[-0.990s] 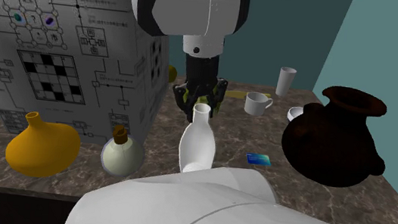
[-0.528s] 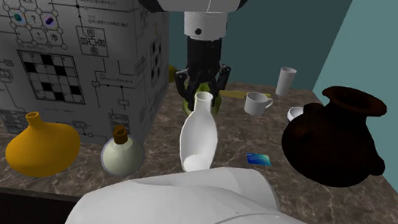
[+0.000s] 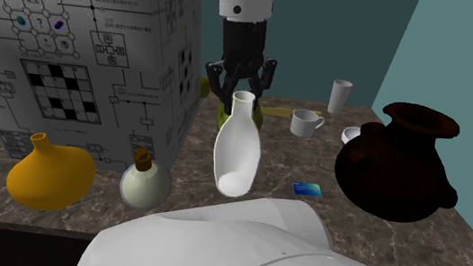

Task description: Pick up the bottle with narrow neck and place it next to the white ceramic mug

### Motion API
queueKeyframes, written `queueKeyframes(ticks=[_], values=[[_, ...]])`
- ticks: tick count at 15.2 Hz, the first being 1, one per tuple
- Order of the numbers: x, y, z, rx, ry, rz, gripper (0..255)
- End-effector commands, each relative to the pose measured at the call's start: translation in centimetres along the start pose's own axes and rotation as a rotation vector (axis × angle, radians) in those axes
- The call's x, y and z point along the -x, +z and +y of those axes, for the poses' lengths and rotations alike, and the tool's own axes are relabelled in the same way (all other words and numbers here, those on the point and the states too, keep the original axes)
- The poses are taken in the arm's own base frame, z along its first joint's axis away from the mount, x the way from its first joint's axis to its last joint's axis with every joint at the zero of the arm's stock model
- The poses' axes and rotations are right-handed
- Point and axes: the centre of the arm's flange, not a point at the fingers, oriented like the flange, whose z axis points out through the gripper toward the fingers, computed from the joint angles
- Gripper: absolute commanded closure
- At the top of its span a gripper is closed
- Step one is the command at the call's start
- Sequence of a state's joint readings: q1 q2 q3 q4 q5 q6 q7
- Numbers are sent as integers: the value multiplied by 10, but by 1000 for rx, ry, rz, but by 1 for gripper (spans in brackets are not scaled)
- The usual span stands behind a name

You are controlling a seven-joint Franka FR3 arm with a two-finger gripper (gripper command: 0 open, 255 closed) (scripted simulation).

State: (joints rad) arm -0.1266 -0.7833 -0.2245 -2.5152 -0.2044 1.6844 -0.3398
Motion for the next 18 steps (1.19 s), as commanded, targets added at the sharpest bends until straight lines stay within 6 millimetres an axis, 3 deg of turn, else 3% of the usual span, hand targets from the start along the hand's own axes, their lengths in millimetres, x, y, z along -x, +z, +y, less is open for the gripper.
queueKeyframes(ticks=[1, 18], values=[[1, -11, 0, 0, 0, 0, 255], [8, -101, 2, 0, 0, 0, 255]])
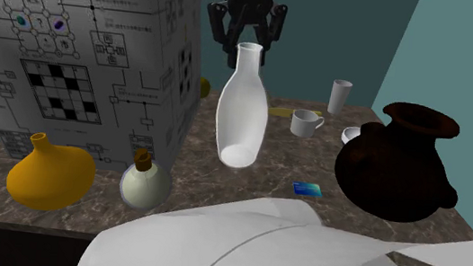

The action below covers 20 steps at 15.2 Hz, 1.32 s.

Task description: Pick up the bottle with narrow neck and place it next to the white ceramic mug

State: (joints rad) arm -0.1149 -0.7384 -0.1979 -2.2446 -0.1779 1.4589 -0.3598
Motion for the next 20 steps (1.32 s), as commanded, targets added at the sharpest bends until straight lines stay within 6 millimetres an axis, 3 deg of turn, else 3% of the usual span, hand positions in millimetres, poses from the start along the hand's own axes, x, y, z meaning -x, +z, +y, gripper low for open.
queueKeyframes(ticks=[1, 20], values=[[1, -11, -1, 0, 0, 0, 255], [8, -111, 2, 0, 0, 0, 255]])
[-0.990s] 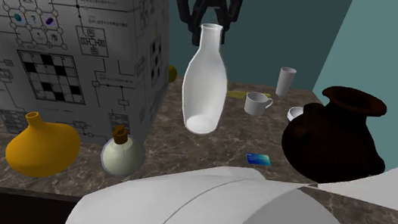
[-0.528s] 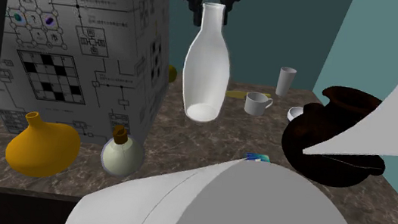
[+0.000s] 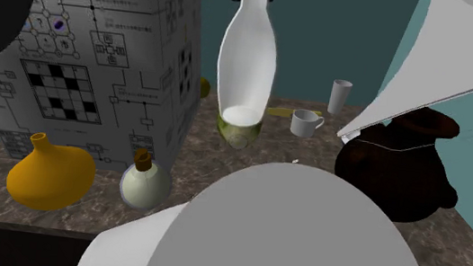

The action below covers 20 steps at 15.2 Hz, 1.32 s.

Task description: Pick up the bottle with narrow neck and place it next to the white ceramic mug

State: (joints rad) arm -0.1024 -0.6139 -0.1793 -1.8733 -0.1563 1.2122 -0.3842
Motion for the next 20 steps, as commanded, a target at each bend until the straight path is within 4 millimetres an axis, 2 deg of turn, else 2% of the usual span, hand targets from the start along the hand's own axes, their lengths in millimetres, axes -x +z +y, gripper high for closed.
queueKeyframes(ticks=[1, 6, 20], values=[[1, -9, 1, 0, 0, 0, 255], [3, -33, 1, 0, 0, 0, 255], [-85, 46, 144, 0, 0, 0, 255]])
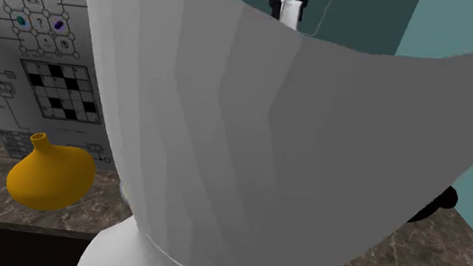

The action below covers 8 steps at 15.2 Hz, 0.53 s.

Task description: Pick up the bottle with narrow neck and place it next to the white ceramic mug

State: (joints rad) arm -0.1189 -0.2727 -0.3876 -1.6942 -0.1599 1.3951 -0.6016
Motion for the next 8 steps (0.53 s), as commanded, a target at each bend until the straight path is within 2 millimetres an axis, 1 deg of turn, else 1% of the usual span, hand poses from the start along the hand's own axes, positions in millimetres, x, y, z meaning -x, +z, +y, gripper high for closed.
queueKeyframes(ticks=[1, 8], values=[[-13, 13, 20, 1, 0, 1, 255], [-56, 52, 92, 1, -1, 1, 255]])
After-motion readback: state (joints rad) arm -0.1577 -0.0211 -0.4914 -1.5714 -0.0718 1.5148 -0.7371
